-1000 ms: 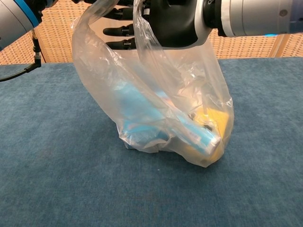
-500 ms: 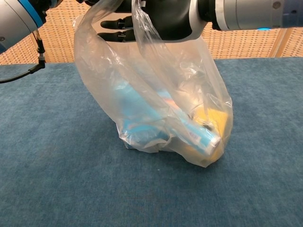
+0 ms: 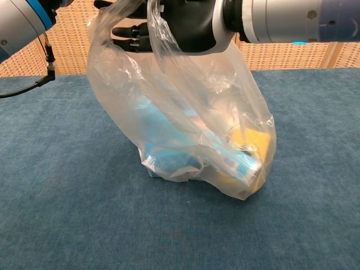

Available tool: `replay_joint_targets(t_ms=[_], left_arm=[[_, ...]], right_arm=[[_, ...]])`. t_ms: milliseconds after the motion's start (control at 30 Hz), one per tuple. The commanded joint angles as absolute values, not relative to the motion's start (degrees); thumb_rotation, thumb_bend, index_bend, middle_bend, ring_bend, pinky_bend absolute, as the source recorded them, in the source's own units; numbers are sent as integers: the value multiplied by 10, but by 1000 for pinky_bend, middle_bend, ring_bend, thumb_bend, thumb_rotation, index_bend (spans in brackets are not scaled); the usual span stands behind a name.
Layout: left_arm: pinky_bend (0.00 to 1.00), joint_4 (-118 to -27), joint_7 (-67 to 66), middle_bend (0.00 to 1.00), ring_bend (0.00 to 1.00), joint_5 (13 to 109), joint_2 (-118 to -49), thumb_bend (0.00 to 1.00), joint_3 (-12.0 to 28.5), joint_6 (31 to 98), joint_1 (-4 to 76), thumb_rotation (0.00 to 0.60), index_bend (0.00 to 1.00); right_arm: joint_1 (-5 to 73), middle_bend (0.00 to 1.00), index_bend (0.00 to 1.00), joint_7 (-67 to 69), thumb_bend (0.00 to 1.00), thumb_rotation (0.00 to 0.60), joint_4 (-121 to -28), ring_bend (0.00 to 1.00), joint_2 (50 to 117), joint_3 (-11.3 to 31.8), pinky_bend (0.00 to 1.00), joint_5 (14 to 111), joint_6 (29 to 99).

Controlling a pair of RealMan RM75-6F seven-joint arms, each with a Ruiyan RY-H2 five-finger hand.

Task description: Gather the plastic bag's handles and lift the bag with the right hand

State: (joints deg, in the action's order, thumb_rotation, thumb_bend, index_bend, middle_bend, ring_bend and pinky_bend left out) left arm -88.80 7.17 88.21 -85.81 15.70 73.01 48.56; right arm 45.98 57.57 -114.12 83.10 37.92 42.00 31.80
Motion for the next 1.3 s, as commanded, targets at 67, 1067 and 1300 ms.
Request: replay_joint_targets(t_ms=[67, 1067, 1300], left_arm=[[0, -887, 78, 0, 0, 880, -861, 848, 156, 729, 485, 600, 0], [0, -879, 100, 0, 0, 870, -873, 848, 157, 723, 484, 600, 0], [0, -883, 108, 0, 0, 867, -873, 833, 159, 722, 484, 600, 0]], right_arm=[[461, 158, 10, 572, 389, 600, -1138, 12, 837, 380, 134, 419, 323], [473, 151, 1, 540, 414, 600, -1137, 10, 874, 394, 145, 382, 368], [477, 145, 0, 536, 413, 600, -1136, 10, 880, 397, 145, 373, 368]])
